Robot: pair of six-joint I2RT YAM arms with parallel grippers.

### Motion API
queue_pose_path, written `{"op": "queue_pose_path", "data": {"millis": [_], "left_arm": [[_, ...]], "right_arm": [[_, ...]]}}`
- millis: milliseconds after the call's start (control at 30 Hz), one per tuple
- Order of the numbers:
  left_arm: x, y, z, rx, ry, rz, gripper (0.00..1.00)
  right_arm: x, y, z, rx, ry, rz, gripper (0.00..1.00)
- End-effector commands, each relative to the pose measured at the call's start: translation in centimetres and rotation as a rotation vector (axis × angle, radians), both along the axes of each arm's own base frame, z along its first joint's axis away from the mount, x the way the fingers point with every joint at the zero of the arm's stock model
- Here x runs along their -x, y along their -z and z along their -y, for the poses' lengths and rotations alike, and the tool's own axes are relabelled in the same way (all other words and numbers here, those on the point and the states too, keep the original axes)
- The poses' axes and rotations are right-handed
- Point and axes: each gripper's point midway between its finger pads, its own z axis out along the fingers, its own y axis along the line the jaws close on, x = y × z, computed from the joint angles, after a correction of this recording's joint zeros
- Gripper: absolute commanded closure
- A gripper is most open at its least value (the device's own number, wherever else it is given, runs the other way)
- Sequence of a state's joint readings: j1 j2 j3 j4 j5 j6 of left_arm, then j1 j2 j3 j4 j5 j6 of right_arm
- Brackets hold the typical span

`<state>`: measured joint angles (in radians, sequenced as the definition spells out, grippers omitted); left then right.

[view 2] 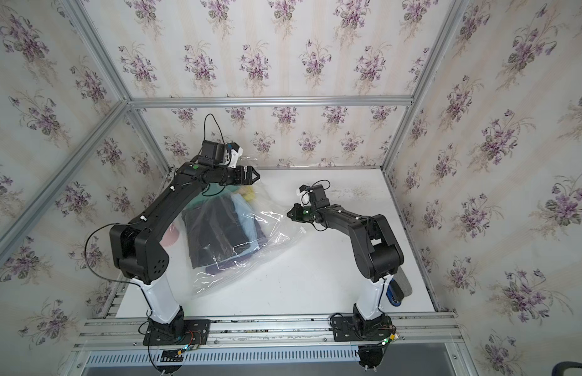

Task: Take the trousers out of the vacuum bag
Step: Adjust the vacuum bag at the center of the board, then open the vacuum bag at the center of the board.

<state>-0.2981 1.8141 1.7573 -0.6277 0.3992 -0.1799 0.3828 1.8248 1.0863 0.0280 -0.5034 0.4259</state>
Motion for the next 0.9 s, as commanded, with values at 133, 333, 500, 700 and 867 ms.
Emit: {"op": "queue_pose_path", "data": {"millis": [133,333,500,700,867], "left_arm": [[7.0,1.5,1.1,-0.197,0.085,0.011,0.00],[13.8,4.7,1.1,-0.392,0.144,-0.021,0.00],[18.7,6.8,1.2,-0.507,0.198,-0.055,0.00],[21.9,9.0,0.6,-0.621,0.209,-0.084,0.00],[22.2,11.4,1.5,-0.655,0.213,-0.118,0.00]], "right_arm": [[1.7,-1.9,2.0,0.027,0.042,0.072,0.28],[4.8,-2.8,4.2,0.043,0.097,0.101,0.00],[8.0,-4.9,5.5,-0.005,0.121,0.158,0.00],[11.2,-7.3,6.3,-0.129,0.150,0.225,0.00],[13.3,-8.8,7.0,-0.202,0.172,0.265,0.00]]}}
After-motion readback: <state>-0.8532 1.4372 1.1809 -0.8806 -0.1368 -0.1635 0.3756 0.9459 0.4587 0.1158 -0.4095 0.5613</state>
